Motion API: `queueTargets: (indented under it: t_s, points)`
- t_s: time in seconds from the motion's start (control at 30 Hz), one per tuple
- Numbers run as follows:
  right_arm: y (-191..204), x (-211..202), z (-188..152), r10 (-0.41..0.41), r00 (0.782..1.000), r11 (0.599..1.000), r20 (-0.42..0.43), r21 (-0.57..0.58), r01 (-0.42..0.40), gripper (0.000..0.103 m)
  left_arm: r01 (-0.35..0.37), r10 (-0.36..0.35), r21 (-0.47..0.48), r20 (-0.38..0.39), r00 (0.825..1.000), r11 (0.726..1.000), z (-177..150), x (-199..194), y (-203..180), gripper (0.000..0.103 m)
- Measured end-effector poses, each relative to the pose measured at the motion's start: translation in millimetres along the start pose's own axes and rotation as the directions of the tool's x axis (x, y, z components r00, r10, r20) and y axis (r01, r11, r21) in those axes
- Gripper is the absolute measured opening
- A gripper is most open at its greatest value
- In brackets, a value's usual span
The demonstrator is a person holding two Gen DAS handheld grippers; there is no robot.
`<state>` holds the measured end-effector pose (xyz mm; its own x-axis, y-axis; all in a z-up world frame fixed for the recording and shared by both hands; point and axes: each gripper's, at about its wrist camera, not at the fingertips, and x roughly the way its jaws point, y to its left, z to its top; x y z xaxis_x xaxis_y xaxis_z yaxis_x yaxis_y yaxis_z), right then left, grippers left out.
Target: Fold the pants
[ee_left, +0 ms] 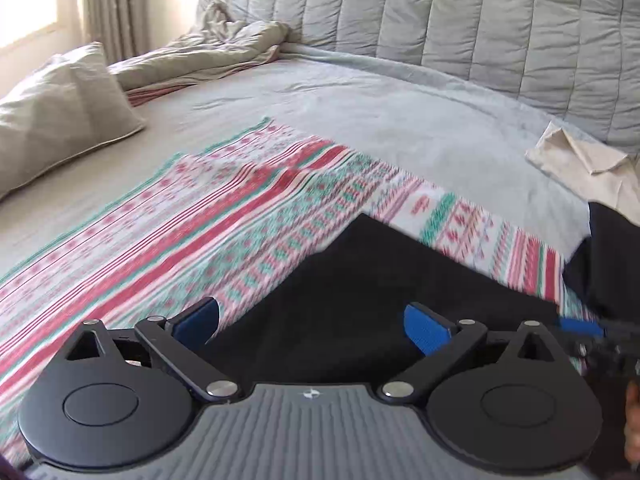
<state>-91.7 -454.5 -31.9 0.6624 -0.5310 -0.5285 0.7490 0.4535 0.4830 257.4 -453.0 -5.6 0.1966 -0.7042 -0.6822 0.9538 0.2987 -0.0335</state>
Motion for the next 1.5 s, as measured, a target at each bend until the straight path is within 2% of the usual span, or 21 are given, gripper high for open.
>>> queueTargets:
  t_s: [0.1,0.23,0.33,0.37,0.4,0.43,0.47,0.57,0.73,0.87,0.93,1.03,1.07,1.1,1.13,1.2,1.27,1.33,1.5]
  points:
    - [-2,5,1,-0.037,0.998,0.999,0.043,-0.002,0.037,0.056,0.042,-0.043,-0.034,-0.033,0.999,0.999,13,30,7,0.101]
    - [1,10,1,-0.110,0.991,0.993,0.072,-0.029,0.112,0.048,0.082,-0.088,-0.086,-0.072,0.994,0.993,22,64,13,0.087]
    - [2,13,-1,-0.123,0.990,0.991,0.067,-0.044,0.126,0.048,0.129,-0.136,-0.091,-0.074,0.988,0.988,25,72,12,0.075]
    - [3,14,-1,-0.131,0.989,0.989,0.067,-0.054,0.135,0.044,0.159,-0.166,-0.096,-0.068,0.984,0.983,25,72,11,0.059]
    - [4,15,-1,-0.134,0.989,0.988,0.066,-0.062,0.138,0.042,0.178,-0.186,-0.113,-0.070,0.980,0.978,25,73,11,0.050]
    - [4,16,-1,-0.131,0.989,0.989,0.063,-0.066,0.135,0.030,0.188,-0.199,-0.130,-0.073,0.977,0.974,25,75,11,0.026]
    - [3,16,-1,-0.122,0.991,0.990,0.058,-0.063,0.126,0.017,0.186,-0.198,-0.136,-0.077,0.977,0.973,25,77,9,0.014]
    - [0,13,0,-0.106,0.992,0.993,0.074,-0.040,0.109,0.010,0.149,-0.152,-0.089,-0.025,0.988,0.985,26,70,1,0.013]
    - [1,0,6,-0.115,0.978,0.990,0.173,-0.055,0.127,0.009,0.158,-0.150,-0.082,0.088,0.985,0.984,32,61,-2,0.013]
    - [4,5,7,-0.144,0.976,0.984,0.166,-0.080,0.159,0.008,0.126,-0.116,-0.081,0.120,0.986,0.989,25,73,-5,0.013]
    - [4,9,5,-0.162,0.975,0.980,0.150,-0.088,0.176,0.008,0.080,-0.070,-0.072,0.135,0.988,0.994,17,84,-8,0.014]
    - [4,15,5,-0.188,0.974,0.974,0.124,-0.101,0.201,0.010,0.019,-0.009,-0.076,0.135,0.991,0.997,14,93,-11,0.022]
    - [4,14,5,-0.192,0.973,0.974,0.125,-0.101,0.205,0.011,0.002,0.010,-0.089,0.139,0.990,0.996,17,90,-11,0.032]
    - [4,14,6,-0.190,0.974,0.974,0.126,-0.103,0.204,0.012,-0.014,0.026,-0.093,0.137,0.990,0.996,20,86,-11,0.037]
    - [5,12,6,-0.183,0.976,0.974,0.121,-0.110,0.197,0.014,-0.020,0.031,-0.086,0.136,0.990,0.996,22,79,-11,0.044]
    - [8,10,7,-0.160,0.981,0.978,0.111,-0.120,0.173,0.021,-0.021,0.030,-0.067,0.133,0.991,0.998,23,59,-10,0.048]
    - [13,7,7,-0.132,0.986,0.980,0.100,-0.139,0.145,0.030,-0.056,0.061,-0.046,0.114,0.992,0.997,18,36,-10,0.063]
    - [18,5,8,-0.115,0.990,0.980,0.083,-0.151,0.126,0.036,-0.098,0.100,-0.016,0.110,0.989,0.995,8,9,-8,0.073]
    - [20,-2,10,-0.037,0.999,0.994,-0.032,-0.101,0.034,0.038,-0.174,0.174,-0.008,0.097,0.980,0.985,-33,-62,-6,0.076]
